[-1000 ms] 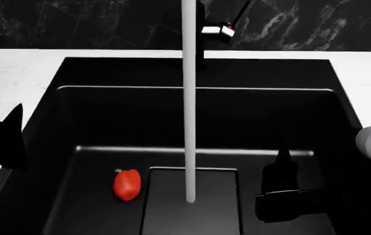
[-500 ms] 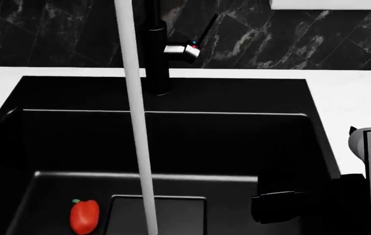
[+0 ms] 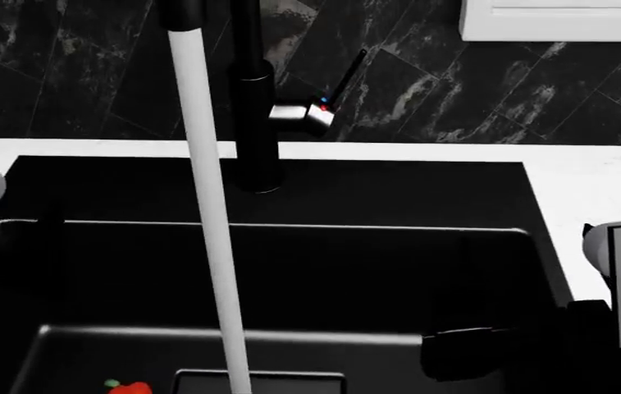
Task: Pick the eggplants and mangos from the sink and place them in one bowl. Place the bell pepper in the other bowl. Then turn off the sink faucet.
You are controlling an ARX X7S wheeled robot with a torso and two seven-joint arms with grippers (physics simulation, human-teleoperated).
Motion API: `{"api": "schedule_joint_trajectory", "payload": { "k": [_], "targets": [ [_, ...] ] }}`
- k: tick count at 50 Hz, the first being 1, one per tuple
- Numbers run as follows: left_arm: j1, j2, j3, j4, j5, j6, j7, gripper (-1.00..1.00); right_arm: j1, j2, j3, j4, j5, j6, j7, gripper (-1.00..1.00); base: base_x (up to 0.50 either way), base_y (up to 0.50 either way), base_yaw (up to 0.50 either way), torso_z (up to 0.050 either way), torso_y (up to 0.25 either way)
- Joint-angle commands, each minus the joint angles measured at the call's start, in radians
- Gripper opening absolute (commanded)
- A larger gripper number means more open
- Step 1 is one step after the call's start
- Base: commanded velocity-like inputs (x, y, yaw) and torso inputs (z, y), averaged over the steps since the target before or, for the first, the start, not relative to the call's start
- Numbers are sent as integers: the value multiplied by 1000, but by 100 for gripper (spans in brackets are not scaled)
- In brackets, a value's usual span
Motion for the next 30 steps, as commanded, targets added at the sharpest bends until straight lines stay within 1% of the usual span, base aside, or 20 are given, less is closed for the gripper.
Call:
{"api": "schedule_joint_trajectory", "payload": {
  "k": [1,2,3,6,8,9,12,13,15,16,17,20,25,30],
  "targets": [
    [-111,95,49,-95,-140,-114,-43,100,-34,-8,13,7,2,-14,-3,100,0,0,0,0,0],
    [-110,100,55,-93,-116,-103,-27,100,-38,-7,15,5,2,-17,-3,100,0,0,0,0,0],
    [-116,107,79,-93,-120,-122,7,100,-40,-7,16,5,4,-18,-1,100,0,0,0,0,0],
    [-128,146,93,-175,-161,-149,-35,100,-50,-4,19,7,10,-22,1,100,0,0,0,0,0],
    [-145,167,110,-222,-155,-157,-17,100,-48,-3,19,9,15,-21,1,100,0,0,0,0,0],
    [-154,189,108,-277,-216,-180,-17,100,-48,-4,18,11,15,-20,1,100,0,0,0,0,0],
    [-170,216,118,-356,-242,-196,-17,100,-48,-6,15,13,16,-18,2,100,0,0,0,0,0],
    [-165,236,115,-396,-254,-189,-33,100,-47,-9,12,16,18,-16,3,100,0,0,0,0,0],
    [-159,256,132,-434,-243,-187,-21,100,-47,-12,9,17,18,-14,3,100,0,0,0,0,0],
    [-163,260,150,-444,-202,-176,17,100,-47,-15,7,20,16,-13,1,100,0,0,0,0,0],
    [-184,277,175,-512,-163,-173,51,100,-39,-20,2,27,15,-8,-2,100,0,0,0,0,0],
    [-206,312,214,-641,-112,-165,111,100,-16,-26,-7,32,22,7,3,100,0,0,0,0,0],
    [-189,349,251,-742,-57,-130,161,100,-29,-34,-12,39,14,3,-3,100,0,0,0,0,0],
    [-179,366,275,-827,-18,-100,211,100,-23,-39,-18,43,16,10,-4,100,0,0,0,0,0]
  ]
}}
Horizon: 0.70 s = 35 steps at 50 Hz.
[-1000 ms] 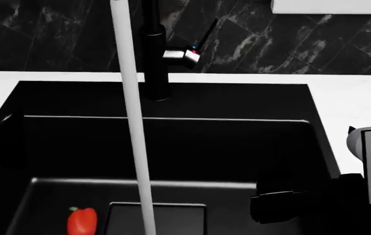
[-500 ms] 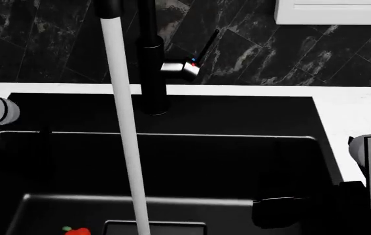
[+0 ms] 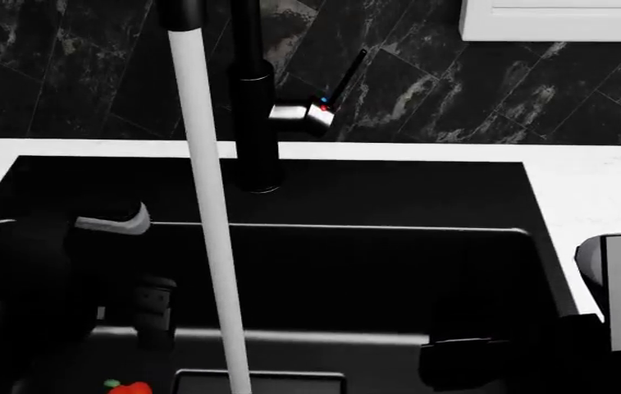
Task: Pick the eggplants and mangos from the sink and place them in one bowl. Place the bell pepper in the other bowl. Then turn off the sink faucet.
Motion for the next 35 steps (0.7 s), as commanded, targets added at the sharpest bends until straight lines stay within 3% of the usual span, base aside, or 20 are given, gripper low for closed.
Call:
{"api": "schedule_joint_trajectory", "payload": {
  "k": [1,23,35],
  "targets": [
    [-3,89,60,-248,65,53,128,100,4,-21,-8,11,-9,12,-12,100,0,0,0,0,0],
    [-19,151,133,-469,168,112,205,100,-34,-46,-17,30,-39,-11,-43,100,0,0,0,0,0],
    [-39,227,195,-660,251,178,293,100,-51,-50,-19,38,-50,-19,-58,100,0,0,0,0,0]
  ]
}}
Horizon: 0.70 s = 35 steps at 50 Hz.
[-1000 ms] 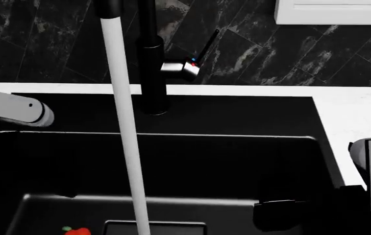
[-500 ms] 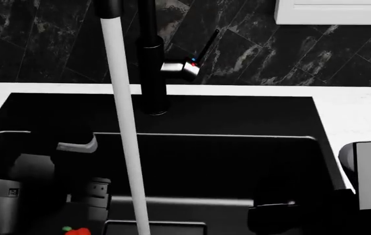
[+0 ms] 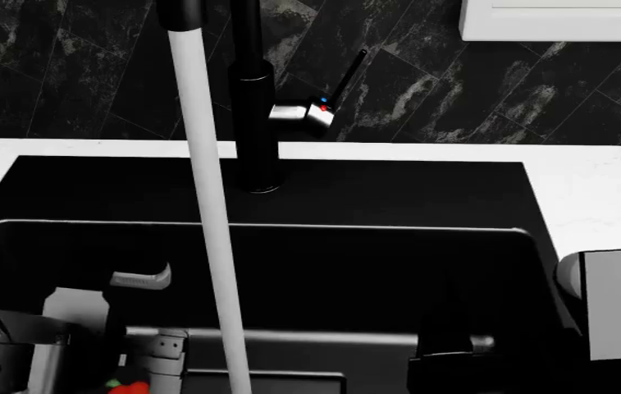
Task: Pick the eggplants and mangos from the sink and place them in one bowl. Place the bell pepper in the other bowl. Then turn off the sink faucet.
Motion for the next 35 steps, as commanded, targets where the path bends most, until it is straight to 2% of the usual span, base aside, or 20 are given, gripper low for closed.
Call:
{"api": "schedule_joint_trajectory", "payload": {
  "k": [1,5,10,16,35],
  "targets": [
    [-16,77,38,-181,57,75,106,100,-16,-8,8,4,-14,-5,-19,100,0,0,0,0,0],
    [-41,134,71,-331,107,128,177,100,-22,-3,11,1,-12,-8,-17,100,0,0,0,0,0],
    [-50,173,101,-415,139,155,232,100,-27,-7,8,4,-15,-9,-20,100,0,0,0,0,0],
    [-84,262,142,-658,211,249,345,100,-34,-12,4,13,-22,-12,-28,100,0,0,0,0,0],
    [-11,290,-62,-661,462,215,373,100,-39,-18,5,20,-27,-19,-40,100,0,0,0,0,0]
  ]
}}
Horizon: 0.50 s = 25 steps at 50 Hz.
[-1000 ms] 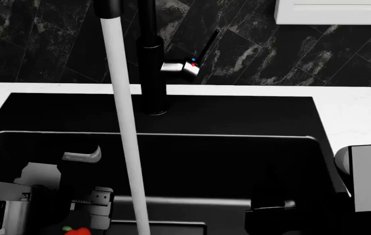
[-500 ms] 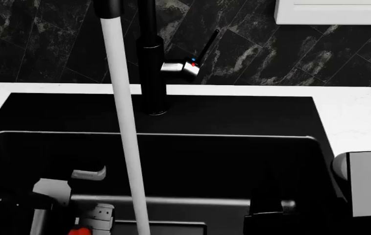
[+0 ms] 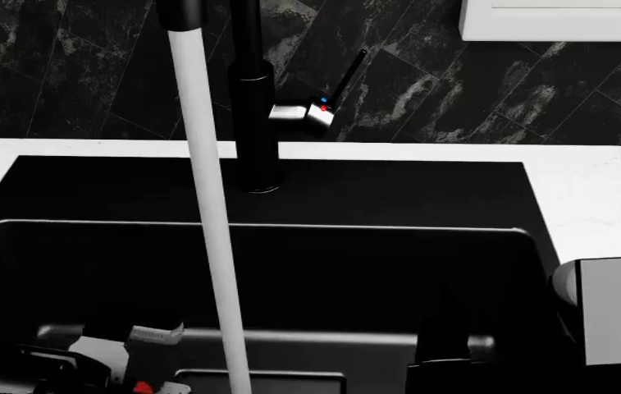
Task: Pick the eggplants and mangos from the sink and place them in one bowl. Place the bell pepper in the other bowl. Then turn off the sink faucet.
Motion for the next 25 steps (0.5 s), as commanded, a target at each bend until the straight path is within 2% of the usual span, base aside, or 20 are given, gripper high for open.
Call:
{"api": "schedule_joint_trajectory", "payload": {
  "k": [1,4,5,18,25],
  "targets": [
    [27,43,-118,-45,125,10,71,100,-17,-4,12,-4,-13,-8,-14,100,0,0,0,0,0],
    [21,46,-150,-45,157,9,80,100,-20,-1,16,-6,-12,-11,-14,100,0,0,0,0,0],
    [21,48,-157,-45,168,9,82,-100,-23,-3,15,-4,-15,-13,-16,100,0,0,0,0,0],
    [-20,40,-233,-19,250,17,85,-100,-7,-3,7,-4,0,4,-13,100,1,0,0,0,0],
    [105,-134,-323,543,119,-263,-102,-100,14,-10,1,6,0,14,-18,100,0,0,0,0,0]
  ]
}}
